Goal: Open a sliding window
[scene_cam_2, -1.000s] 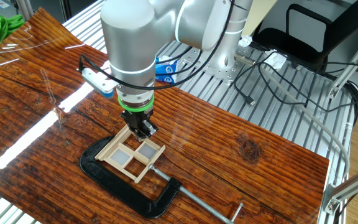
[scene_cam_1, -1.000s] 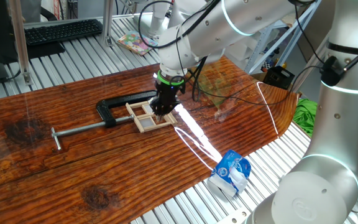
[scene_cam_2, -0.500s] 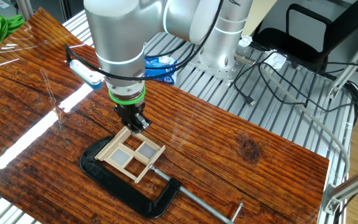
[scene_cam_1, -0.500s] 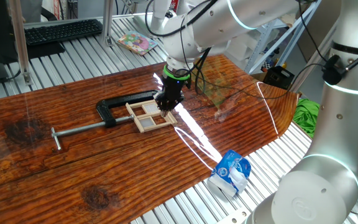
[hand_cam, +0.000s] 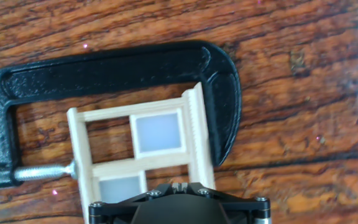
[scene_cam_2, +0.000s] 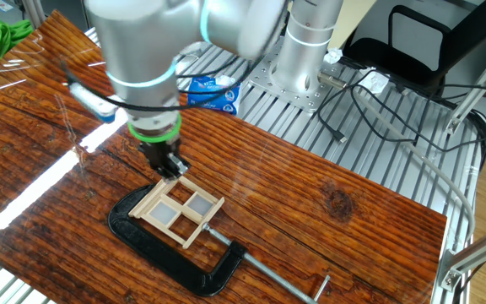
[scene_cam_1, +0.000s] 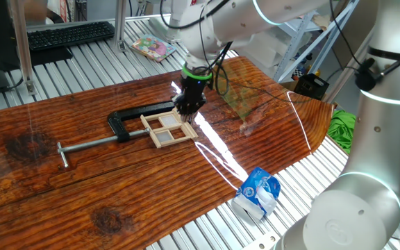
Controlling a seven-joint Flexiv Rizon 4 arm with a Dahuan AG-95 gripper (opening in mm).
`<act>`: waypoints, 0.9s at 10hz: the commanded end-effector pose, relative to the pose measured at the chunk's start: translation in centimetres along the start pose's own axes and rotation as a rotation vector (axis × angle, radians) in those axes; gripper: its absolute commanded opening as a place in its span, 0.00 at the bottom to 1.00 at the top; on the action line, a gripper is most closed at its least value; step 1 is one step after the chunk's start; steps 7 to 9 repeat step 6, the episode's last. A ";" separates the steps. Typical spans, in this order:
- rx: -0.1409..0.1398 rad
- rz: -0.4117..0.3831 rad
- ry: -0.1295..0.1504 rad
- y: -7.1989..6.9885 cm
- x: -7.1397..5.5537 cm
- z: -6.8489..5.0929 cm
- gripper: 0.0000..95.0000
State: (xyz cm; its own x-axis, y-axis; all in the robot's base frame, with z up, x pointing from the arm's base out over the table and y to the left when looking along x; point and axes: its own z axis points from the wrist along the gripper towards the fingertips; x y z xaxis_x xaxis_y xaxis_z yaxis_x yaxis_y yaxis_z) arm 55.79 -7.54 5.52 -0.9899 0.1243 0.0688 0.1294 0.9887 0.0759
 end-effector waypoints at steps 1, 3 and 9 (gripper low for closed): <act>-0.002 -0.074 0.014 -1.1 -0.7 -0.1 0.00; 0.013 -0.109 0.017 -2.0 -0.9 -0.2 0.00; 0.023 -0.104 0.024 -2.4 -1.1 -0.3 0.00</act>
